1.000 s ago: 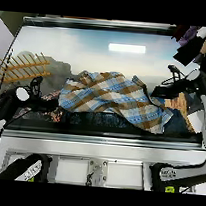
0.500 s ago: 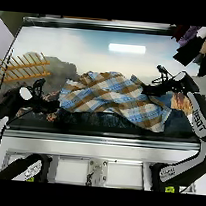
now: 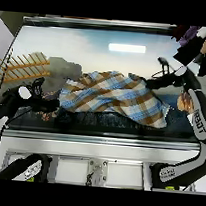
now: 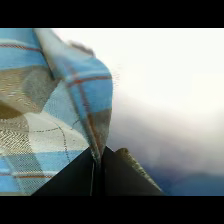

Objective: Fold the clothes and pants, and hang the long-sleeved shirts on hangers.

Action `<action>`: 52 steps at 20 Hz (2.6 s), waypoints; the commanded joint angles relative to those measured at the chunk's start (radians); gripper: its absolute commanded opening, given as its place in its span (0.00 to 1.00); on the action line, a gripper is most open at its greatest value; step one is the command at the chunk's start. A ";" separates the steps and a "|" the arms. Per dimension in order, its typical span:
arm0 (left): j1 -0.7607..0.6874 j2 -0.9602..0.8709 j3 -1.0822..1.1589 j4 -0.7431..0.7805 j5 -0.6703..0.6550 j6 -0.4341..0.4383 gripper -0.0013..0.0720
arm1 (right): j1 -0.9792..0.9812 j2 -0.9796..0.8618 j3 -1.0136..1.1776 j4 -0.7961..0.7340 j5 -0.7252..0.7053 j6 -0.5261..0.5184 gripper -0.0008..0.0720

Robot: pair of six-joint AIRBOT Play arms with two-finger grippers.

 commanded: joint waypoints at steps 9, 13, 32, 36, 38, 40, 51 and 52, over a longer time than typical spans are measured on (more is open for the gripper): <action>-0.060 -0.018 0.256 -0.164 0.177 -0.016 0.95 | 0.283 0.445 0.223 -0.090 0.100 0.101 0.04; 0.027 0.085 0.305 -0.163 0.167 -0.014 0.95 | 0.663 0.494 0.113 -0.090 0.117 0.195 0.04; -0.325 0.058 0.009 -0.048 0.187 0.201 0.95 | 0.767 0.484 -0.168 -0.414 0.286 0.612 0.72; -0.362 -0.179 0.160 -0.009 0.148 0.211 0.95 | 0.767 0.494 -0.198 -0.381 0.306 0.611 0.72; -0.362 -0.264 0.226 -0.017 0.126 0.212 0.95 | 0.767 0.497 -0.198 -0.383 0.312 0.610 0.72; -0.362 -0.325 0.272 -0.018 0.093 0.217 0.95 | 0.766 0.497 -0.199 -0.386 0.312 0.607 0.72; -0.362 -0.351 0.309 -0.077 0.074 0.217 0.03 | 0.619 0.488 -0.510 -0.074 0.101 0.594 0.72; -0.362 -0.340 0.309 -0.077 0.078 0.217 0.03 | 0.608 0.480 -0.558 -0.023 0.042 0.622 0.72</action>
